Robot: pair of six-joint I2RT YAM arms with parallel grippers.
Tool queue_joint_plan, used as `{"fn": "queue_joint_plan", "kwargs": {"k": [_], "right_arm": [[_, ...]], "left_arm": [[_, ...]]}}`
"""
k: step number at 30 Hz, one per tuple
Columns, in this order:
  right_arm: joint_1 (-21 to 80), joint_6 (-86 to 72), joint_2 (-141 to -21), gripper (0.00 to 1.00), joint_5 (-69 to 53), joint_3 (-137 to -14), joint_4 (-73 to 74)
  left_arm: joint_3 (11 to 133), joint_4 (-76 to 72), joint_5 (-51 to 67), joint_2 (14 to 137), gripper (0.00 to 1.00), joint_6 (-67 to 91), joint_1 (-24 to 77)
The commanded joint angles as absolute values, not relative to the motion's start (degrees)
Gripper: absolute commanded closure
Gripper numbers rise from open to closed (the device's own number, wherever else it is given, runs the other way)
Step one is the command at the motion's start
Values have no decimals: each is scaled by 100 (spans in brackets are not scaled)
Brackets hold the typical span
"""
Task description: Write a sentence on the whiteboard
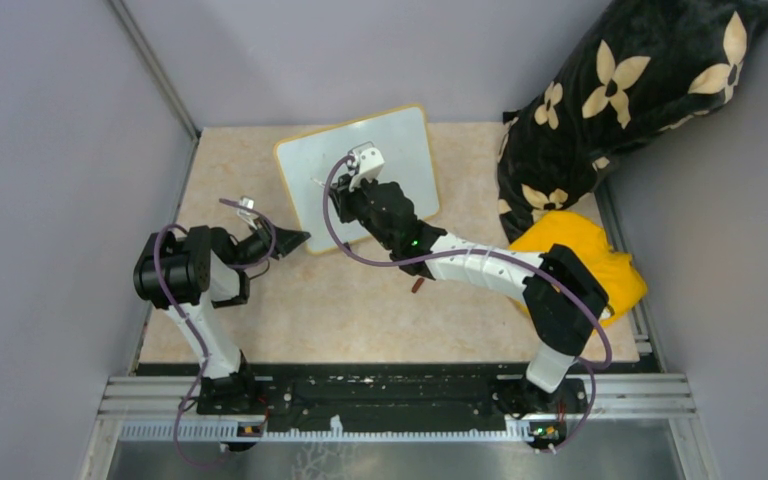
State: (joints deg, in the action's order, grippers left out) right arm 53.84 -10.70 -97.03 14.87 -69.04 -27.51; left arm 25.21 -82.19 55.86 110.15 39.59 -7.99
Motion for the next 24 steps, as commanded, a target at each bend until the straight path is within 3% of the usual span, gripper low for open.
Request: {"fn": "queue_joint_plan", "kwargs": {"k": [1, 24], "right_arm": [[5370, -1134, -9475, 100, 1403, -6937, -3040], [5184, -1413, -10091, 100, 1365, -7767, -2640]], "left_arm": [[2514, -8523, 5634, 11065, 75, 3932, -804], [2645, -7878, 5599, 10995, 96, 3681, -739]]}}
